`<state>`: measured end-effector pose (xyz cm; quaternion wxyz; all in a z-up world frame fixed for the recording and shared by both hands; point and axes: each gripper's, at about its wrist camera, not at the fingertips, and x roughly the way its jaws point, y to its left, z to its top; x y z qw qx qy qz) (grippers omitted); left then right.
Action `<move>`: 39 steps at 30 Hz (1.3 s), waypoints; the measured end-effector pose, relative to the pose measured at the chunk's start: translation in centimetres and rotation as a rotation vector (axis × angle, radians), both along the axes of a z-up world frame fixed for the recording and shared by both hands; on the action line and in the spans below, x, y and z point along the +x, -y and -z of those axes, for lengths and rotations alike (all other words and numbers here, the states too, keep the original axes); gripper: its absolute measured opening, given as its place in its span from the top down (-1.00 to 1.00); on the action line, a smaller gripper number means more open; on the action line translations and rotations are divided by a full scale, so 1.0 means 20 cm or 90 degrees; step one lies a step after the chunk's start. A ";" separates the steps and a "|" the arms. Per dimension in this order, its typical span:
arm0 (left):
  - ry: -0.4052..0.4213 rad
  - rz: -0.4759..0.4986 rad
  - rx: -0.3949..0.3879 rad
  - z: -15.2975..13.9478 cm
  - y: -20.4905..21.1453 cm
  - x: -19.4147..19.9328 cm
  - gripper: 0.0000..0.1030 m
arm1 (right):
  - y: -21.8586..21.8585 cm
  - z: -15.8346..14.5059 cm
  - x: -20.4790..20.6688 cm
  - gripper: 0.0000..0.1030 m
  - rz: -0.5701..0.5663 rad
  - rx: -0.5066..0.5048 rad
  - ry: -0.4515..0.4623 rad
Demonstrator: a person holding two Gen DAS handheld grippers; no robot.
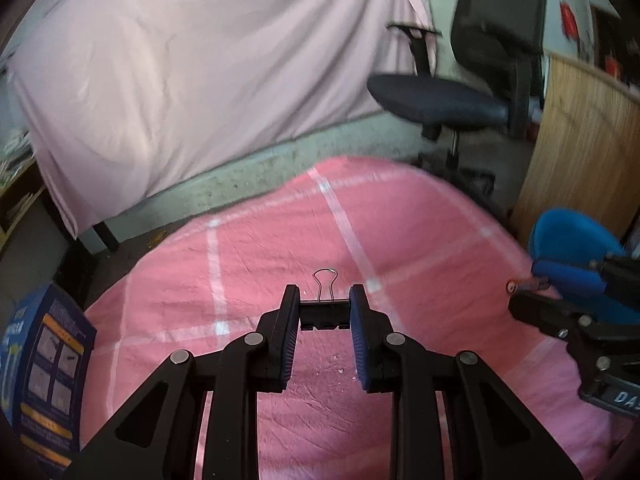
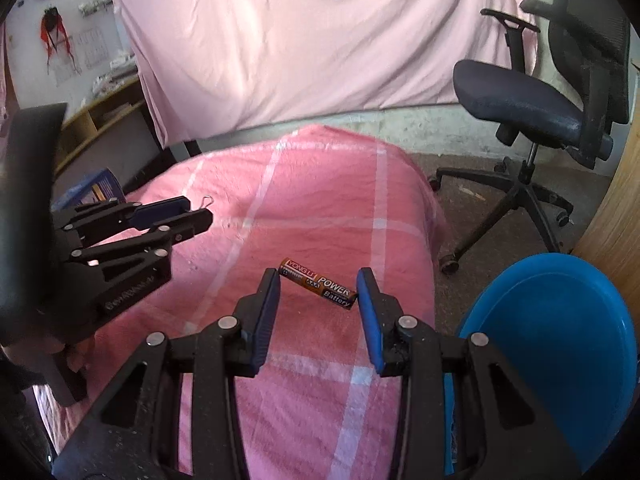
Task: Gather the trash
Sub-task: 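Grasp the black binder clip with the left tool while the right tool grasps the battery, then carry the binder clip and battery over the blue bucket and open both tools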
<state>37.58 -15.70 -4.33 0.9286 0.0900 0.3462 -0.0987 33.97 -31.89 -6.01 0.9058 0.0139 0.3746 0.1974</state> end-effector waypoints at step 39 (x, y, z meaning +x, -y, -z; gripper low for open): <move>0.207 0.209 -0.199 -0.59 0.73 -0.41 0.59 | 0.77 -0.39 -0.59 -0.28 0.338 0.051 0.355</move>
